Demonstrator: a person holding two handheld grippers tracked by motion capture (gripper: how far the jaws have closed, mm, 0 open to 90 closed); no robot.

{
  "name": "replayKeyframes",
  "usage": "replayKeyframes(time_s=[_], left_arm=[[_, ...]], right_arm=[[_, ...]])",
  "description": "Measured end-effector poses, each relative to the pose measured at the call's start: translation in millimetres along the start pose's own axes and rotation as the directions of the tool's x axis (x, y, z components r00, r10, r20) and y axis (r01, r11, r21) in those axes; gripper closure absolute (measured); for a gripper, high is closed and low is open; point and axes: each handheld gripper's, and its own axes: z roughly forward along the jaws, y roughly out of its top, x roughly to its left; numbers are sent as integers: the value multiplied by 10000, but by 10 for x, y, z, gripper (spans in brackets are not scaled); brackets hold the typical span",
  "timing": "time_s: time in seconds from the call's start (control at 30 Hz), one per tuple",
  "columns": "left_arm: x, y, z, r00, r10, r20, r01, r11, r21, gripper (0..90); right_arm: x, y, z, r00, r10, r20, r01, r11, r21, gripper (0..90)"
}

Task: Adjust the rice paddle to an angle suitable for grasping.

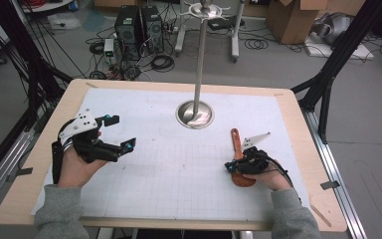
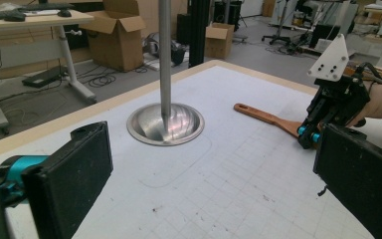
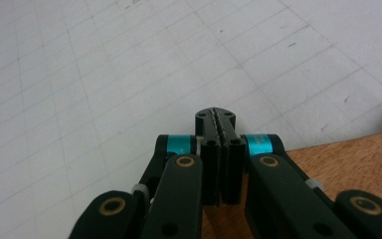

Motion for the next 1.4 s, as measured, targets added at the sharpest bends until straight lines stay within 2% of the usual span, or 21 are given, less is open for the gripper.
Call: replayKeyframes(time_s=[0.1, 0.17, 0.2, 0.23, 0.27, 0.3, 0.33, 0.37, 0.4, 0.5, 0.53, 0.63, 0.67, 0.7, 0.73, 0.87, 0.97, 1.0, 1.13, 1.4], left_arm=[[-6, -3, 2, 10000, -12, 2, 12, 10000, 44, 26], [-7, -7, 2, 10000, -9, 6, 9, 10000, 59, 25], [-8, -10, -1, 10000, -10, 2, 10, 10000, 78, 25], [-8, -10, -1, 10000, -10, 2, 10, 10000, 78, 25], [-9, -14, -5, 10000, -12, -5, 13, 10000, 95, 25], [-9, -14, -5, 10000, -12, -5, 13, 10000, 95, 26], [-11, -17, -7, 10000, -22, -38, 22, 10000, 92, 25], [-10, -18, -10, 10000, -13, -29, 13, 9999, 111, 25], [-11, -21, -13, 10000, -23, -51, 24, 9999, 111, 25], [-10, -25, -17, 10000, -13, -75, 14, 9999, 142, 25], [-10, -27, -19, 10000, -13, -73, 14, 9999, 144, 25], [-12, -34, -26, 9999, -33, -99, 35, 9999, 163, 26], [-13, -35, -29, 9999, -35, -102, 37, 9999, 163, 25], [-12, -36, -33, 9999, -18, -102, 20, 9998, 180, 25], [-14, -39, -36, 9999, -46, -123, 48, 9999, 166, 26], [-9, -50, -57, 9998, -37, -184, 40, 9998, 208, 25], [-13, -50, -78, 9998, -9, -192, 12, 9999, 154, 25], [-19, -46, -97, 9998, 4, -203, -2, 10000, 96, 26], [-17, -52, -125, 9996, -9, -282, 12, 10000, 85, 26], [-4, -72, -161, 9992, -65, -404, 69, 9999, 100, 26]], right_arm=[[6, -3, -19, 9996, -149, -236, 147, 9999, -85, 893], [7, 6, -54, 9991, -306, -286, 294, 9987, -406, 893], [-15, 18, -108, 9994, -299, -167, 285, 9965, -785, 892], [-15, 18, -108, 9994, -299, -167, 285, 9965, -785, 892], [-48, 23, -164, 9995, -250, 168, 265, 9953, -927, 892], [-48, 23, -164, 9995, -250, 168, 265, 9953, -927, 892], [-96, 19, -221, 9988, -159, 472, 210, 9940, -1076, 893], [-96, 19, -221, 9988, -159, 472, 210, 9940, -1076, 893], [-154, 2, -278, 9971, -3, 764, 99, 9921, -1248, 893], [-199, -18, -311, 9952, 150, 968, -21, 9913, -1316, 893], [-250, -47, -340, 9925, 315, 1180, -155, 9908, -1341, 893], [-300, -76, -358, 9886, 465, 1433, -268, 9903, -1364, 893], [-345, -99, -363, 9846, 594, 1646, -368, 9899, -1369, 893], [-345, -99, -363, 9846, 594, 1646, -368, 9899, -1369, 893], [-370, -113, -362, 9798, 670, 1884, -421, 9902, -1334, 893], [-421, -132, -349, 9744, 766, 2115, -492, 9901, -1316, 893], [-450, -143, -335, 9757, 791, 2044, -537, 9905, -1268, 893], [-466, -151, -317, 9728, 851, 2156, -619, 9917, -1123, 893], [-495, -157, -285, 9712, 878, 2217, -657, 9923, -1054, 893], [-536, -159, -251, 9730, 899, 2128, -652, 9906, -1205, 893]])
